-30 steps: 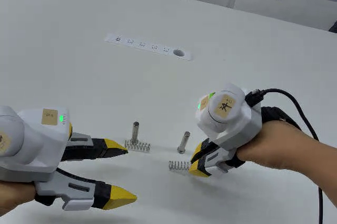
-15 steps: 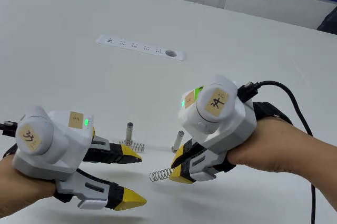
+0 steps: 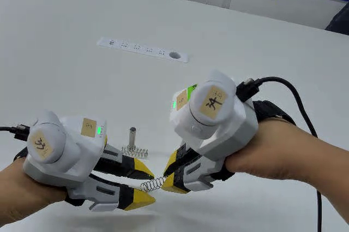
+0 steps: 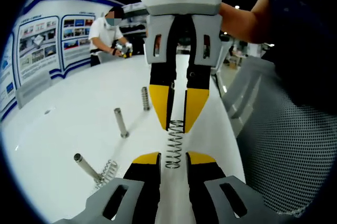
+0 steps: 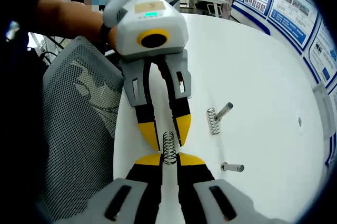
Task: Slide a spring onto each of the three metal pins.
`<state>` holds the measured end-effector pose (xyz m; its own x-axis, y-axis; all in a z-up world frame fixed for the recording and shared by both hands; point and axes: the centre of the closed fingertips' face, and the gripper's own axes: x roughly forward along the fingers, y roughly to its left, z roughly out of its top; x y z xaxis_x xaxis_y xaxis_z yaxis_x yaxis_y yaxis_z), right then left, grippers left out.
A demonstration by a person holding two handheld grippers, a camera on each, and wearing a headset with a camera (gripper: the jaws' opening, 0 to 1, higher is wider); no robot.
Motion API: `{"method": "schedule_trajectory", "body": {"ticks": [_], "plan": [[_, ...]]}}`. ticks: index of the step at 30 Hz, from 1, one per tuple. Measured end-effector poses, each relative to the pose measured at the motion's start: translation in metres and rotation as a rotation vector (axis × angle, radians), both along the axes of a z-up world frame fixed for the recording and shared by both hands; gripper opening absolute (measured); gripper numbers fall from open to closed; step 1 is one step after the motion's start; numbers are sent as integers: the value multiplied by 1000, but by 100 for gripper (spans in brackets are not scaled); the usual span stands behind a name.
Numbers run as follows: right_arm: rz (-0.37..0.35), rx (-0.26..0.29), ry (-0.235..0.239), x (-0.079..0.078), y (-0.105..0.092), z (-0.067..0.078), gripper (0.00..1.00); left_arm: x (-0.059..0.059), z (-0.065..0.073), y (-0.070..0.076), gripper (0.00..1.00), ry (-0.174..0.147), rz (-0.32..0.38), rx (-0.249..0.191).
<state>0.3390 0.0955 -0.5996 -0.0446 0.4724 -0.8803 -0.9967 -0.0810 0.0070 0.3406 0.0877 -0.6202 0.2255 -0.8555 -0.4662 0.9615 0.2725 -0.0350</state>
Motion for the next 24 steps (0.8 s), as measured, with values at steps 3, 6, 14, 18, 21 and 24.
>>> {"method": "schedule_trajectory", "body": {"ticks": [3,6,14,18,21,24], "plan": [[3,7,2,-2,3,2,11,-2,0,0,13,-7,-10,2],[6,14,-2,-2,4,4,11,-3,0,-1,12,-12,-19,6],[14,44,-11,0,6,7,13,-3,4,1,11,-25,-19,-4],[5,60,14,0,7,6,13,-2,5,2,11,-31,-18,-6],[-4,79,28,-1,8,6,14,-2,7,2,11,-36,-13,-11],[-16,97,40,-2,11,6,14,-2,9,3,11,-36,-7,-17]]}}
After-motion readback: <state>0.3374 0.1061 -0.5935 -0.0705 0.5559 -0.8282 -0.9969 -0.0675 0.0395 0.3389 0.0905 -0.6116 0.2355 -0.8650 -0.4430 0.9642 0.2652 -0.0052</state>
